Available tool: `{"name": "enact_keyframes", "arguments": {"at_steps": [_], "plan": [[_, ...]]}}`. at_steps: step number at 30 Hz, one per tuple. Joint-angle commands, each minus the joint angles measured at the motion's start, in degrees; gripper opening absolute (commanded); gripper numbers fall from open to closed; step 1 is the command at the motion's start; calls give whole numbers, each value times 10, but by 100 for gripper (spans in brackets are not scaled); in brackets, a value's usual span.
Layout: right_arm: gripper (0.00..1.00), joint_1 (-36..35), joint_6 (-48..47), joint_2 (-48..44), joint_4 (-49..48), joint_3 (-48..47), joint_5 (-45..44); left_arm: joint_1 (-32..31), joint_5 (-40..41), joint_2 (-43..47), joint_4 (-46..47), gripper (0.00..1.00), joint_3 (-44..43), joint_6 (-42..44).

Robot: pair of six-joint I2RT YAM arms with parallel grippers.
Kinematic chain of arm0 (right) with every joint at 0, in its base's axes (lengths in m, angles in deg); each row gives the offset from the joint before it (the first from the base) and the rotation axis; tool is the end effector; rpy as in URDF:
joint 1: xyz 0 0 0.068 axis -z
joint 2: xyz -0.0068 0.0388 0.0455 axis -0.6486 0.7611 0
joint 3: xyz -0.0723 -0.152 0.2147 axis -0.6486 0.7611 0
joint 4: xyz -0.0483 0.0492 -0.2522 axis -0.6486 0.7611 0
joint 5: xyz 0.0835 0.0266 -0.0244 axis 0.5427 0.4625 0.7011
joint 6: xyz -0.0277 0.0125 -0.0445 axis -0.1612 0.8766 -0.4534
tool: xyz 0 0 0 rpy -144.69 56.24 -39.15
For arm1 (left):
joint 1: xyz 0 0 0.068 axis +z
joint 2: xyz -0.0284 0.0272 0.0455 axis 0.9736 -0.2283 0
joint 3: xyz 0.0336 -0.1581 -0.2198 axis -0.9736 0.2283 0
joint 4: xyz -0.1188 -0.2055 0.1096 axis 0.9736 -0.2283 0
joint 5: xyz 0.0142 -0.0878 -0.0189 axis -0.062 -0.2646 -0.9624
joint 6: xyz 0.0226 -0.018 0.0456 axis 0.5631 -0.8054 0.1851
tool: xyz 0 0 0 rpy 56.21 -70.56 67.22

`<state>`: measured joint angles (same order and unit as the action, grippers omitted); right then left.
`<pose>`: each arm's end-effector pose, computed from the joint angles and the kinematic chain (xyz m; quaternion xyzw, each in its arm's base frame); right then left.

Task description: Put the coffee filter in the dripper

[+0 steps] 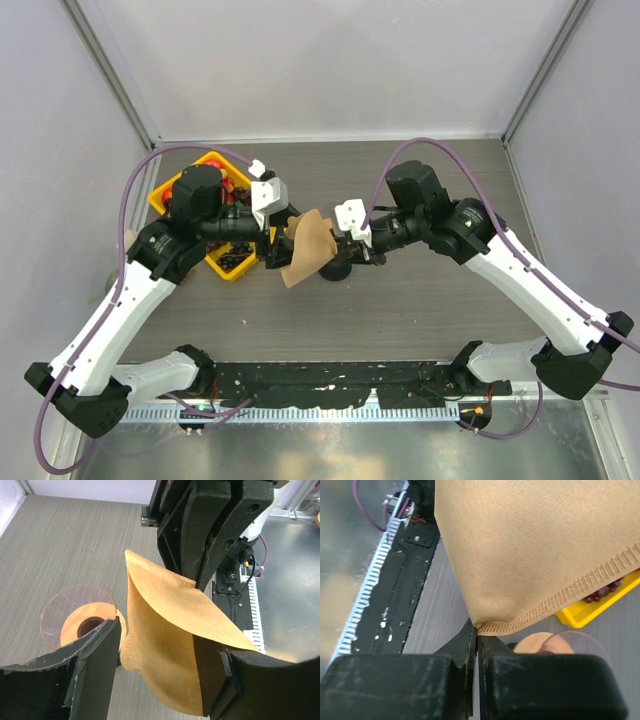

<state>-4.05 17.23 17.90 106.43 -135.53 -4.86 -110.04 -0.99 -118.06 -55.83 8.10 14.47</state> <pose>0.1586 0.1914 0.4220 -0.6904 0.4693 0.3521 0.4232 0.1615 -0.1377 0.4349 0.4940 0.5983 -0.4314 0.4604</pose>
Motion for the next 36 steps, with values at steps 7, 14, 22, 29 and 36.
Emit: {"name": "enact_keyframes", "arguments": {"at_steps": [7,14,22,29,36], "plan": [[5,2,-3,26,60,-47,76,-12,-71,-4,-17,58,-26,106],[17,32,54,39,26,-56,88,-12,-37,-11,-19,3,-23,60],[85,136,362,-32,-292,25,-85,-13,275,-6,205,0,43,-345],[85,107,424,-63,-295,27,-247,-19,475,-60,200,0,-5,-397],[86,-7,352,-39,-282,-3,-434,-33,578,-108,157,2,-74,-412]]}}
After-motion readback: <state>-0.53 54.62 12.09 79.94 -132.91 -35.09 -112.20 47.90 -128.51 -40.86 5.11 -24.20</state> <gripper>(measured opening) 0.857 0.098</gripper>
